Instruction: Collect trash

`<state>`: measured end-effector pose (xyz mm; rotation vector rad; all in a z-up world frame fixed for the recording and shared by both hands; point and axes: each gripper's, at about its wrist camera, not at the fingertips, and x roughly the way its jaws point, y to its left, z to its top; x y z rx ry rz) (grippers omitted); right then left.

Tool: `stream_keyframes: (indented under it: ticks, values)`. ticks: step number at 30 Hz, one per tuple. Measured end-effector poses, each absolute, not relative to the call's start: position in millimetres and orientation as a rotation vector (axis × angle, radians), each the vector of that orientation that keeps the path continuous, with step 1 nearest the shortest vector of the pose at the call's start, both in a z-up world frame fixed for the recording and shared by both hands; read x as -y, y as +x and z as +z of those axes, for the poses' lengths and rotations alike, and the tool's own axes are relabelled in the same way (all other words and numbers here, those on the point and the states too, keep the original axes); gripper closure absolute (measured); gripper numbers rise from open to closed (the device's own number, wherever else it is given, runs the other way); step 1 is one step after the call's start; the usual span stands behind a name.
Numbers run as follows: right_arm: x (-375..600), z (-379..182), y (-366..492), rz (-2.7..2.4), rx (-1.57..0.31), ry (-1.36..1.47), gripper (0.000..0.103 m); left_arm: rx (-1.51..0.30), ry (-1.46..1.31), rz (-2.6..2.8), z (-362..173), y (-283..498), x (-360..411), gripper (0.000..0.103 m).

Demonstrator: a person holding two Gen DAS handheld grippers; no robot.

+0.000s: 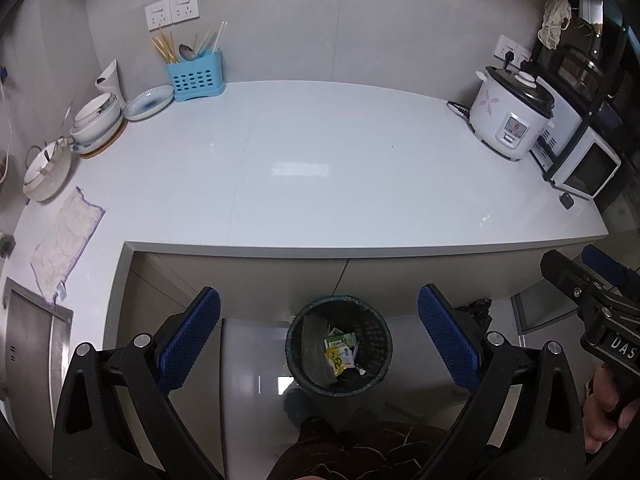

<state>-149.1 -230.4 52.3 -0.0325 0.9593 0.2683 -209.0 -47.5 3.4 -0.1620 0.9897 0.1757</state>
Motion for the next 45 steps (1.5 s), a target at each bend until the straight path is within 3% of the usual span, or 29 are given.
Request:
stream_keyframes:
  ticks: [45]
  values:
    - [224.1,45.7,-144.4,0.24,-0.995,-0.068,0.008,-0.979,-0.126,0.156,9.7,-204.5,52.2,0.006]
